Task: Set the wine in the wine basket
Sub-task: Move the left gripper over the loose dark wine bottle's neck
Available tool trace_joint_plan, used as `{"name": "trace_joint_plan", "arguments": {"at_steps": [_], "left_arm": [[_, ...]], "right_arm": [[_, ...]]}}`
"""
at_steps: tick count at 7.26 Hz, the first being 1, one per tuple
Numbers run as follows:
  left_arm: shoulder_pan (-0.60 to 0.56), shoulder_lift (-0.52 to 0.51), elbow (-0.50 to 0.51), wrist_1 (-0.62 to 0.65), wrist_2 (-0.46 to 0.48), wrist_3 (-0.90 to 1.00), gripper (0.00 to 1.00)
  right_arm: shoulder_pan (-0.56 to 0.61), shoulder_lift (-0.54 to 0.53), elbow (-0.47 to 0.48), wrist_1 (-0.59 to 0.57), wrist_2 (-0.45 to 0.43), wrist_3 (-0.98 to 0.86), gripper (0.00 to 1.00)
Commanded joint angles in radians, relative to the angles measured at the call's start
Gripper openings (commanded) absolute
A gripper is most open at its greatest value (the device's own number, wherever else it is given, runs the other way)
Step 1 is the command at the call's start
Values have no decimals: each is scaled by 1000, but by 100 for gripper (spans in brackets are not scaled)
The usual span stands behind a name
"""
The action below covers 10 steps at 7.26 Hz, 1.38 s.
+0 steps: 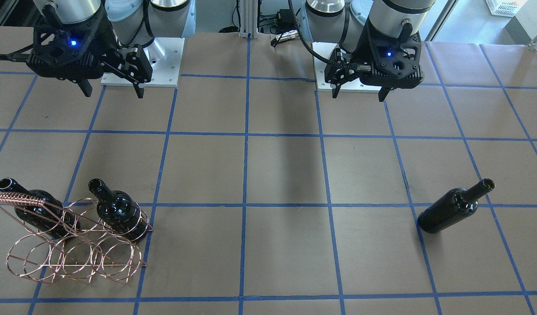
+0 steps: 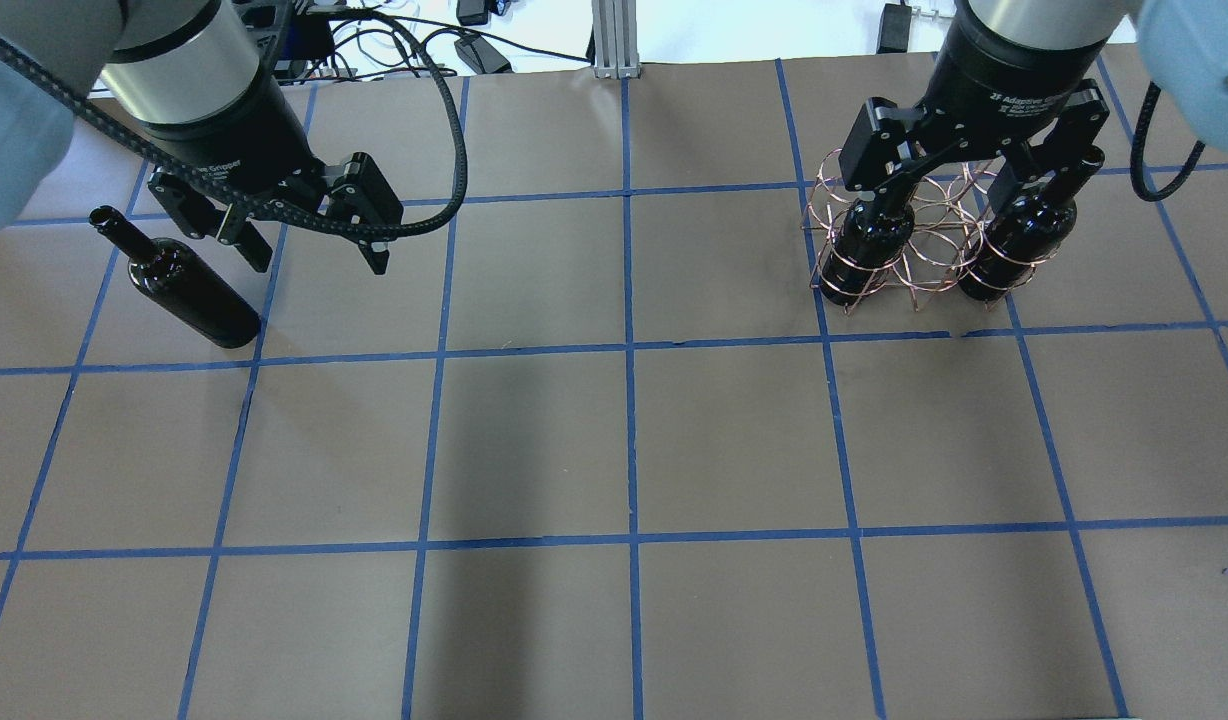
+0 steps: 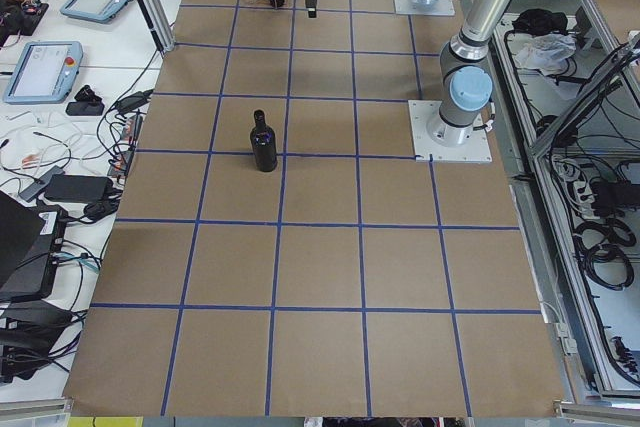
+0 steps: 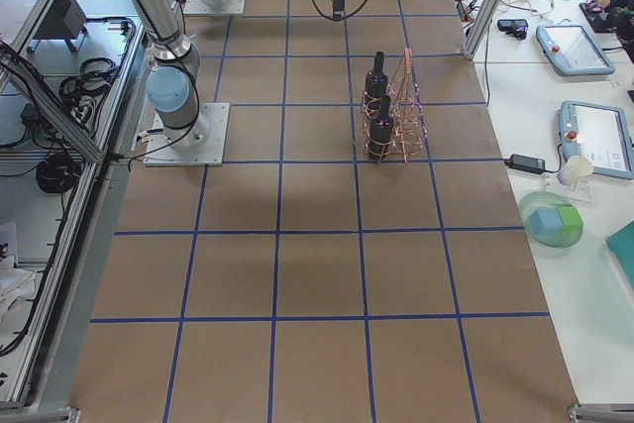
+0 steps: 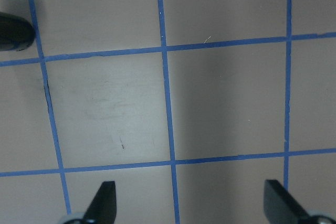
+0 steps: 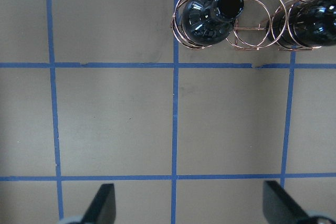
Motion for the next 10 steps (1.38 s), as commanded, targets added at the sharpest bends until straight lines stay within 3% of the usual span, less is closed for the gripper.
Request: {"name": "trace_joint_plan", "arguments": {"at_steps": [1,8,10], "left_arm": [[-1,0,0,0,0,6,100],[51,11,21,-13,25,11,100],[225,-1,24,0,8,87,100]], "right_arm": [[0,0,0,0,0,0,100],[0,0,0,2,0,0,100],[0,0,0,2,0,0,100]]}}
